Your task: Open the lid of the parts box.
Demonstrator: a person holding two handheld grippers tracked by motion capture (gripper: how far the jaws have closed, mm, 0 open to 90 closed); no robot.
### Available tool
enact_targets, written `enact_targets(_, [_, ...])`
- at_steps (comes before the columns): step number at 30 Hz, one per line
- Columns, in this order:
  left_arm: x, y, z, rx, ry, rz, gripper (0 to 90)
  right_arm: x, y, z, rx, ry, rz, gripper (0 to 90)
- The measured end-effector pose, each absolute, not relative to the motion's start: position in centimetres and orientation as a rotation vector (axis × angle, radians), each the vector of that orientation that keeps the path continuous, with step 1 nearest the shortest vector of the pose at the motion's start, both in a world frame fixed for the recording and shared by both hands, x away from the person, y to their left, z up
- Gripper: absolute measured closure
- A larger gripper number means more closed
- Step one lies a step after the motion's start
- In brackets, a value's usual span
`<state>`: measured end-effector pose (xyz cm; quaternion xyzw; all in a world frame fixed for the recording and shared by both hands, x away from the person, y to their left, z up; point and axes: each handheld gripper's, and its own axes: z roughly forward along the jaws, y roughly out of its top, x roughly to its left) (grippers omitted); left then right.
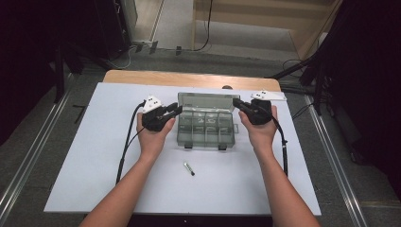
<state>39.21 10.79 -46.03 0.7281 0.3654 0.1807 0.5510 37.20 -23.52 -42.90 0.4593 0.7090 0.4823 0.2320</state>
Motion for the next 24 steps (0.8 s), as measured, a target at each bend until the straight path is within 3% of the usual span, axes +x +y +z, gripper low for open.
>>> enact_targets(2, [39.6,10.9,-46.3,1.711,0.88,0.413,61.0,37.3,-23.5,-42.9,1.261,1.949,1.324,90.0])
enact_targets(3, [39.9,11.0,-46.4,1.7,0.882,0.394,55.2,37.3,-23.5,-42.9,1.261,1.95,1.323,90.0])
enact_targets(4, [40.2,11.0,-46.4,1.699,0.889,0.38,46.1,37.4,-23.5,-42.9,1.259,1.948,1.32,90.0])
enact_targets(5, [40.5,10.9,-46.4,1.704,0.906,0.378,21.6,37.5,-23.6,-42.9,1.264,1.946,1.321,90.0])
enact_targets(6, [40.8,10.8,-46.5,1.708,0.917,0.383,10.1,37.6,-23.6,-42.9,1.268,1.945,1.32,90.0])
enact_targets(7, [41.0,10.8,-46.6,1.713,0.914,0.373,3.8,37.7,-23.6,-42.9,1.269,1.946,1.323,90.0])
enact_targets(9, [41.6,10.8,-46.8,1.721,0.914,0.349,0.0,37.8,-23.6,-43.0,1.273,1.946,1.317,90.0])
enact_targets(12, [42.5,10.6,-47.1,1.737,0.951,0.323,0.0,38.2,-23.5,-43.1,1.279,1.939,1.313,90.0])
enact_targets(14, [43.3,10.4,-47.4,1.758,0.971,0.29,5.8,38.3,-23.5,-43.1,1.282,1.936,1.314,90.0])
enact_targets(18, [44.0,10.2,-47.5,1.77,0.99,0.284,30.7,38.6,-23.5,-43.2,1.298,1.926,1.314,90.0])
enact_targets(19, [44.0,10.2,-47.5,1.773,0.983,0.297,30.7,38.6,-23.5,-43.2,1.298,1.926,1.314,90.0])
enact_targets(20, [44.0,10.1,-47.3,1.772,0.959,0.3,41.3,38.7,-23.5,-43.1,1.296,1.929,1.304,90.0])
enact_targets(21, [44.0,10.1,-47.3,1.772,0.959,0.3,46.2,38.7,-23.5,-43.1,1.296,1.929,1.304,90.0])
enact_targets(24, [44.0,10.0,-47.0,1.786,0.953,0.323,55.2,38.8,-23.4,-43.0,1.285,1.926,1.284,90.0])
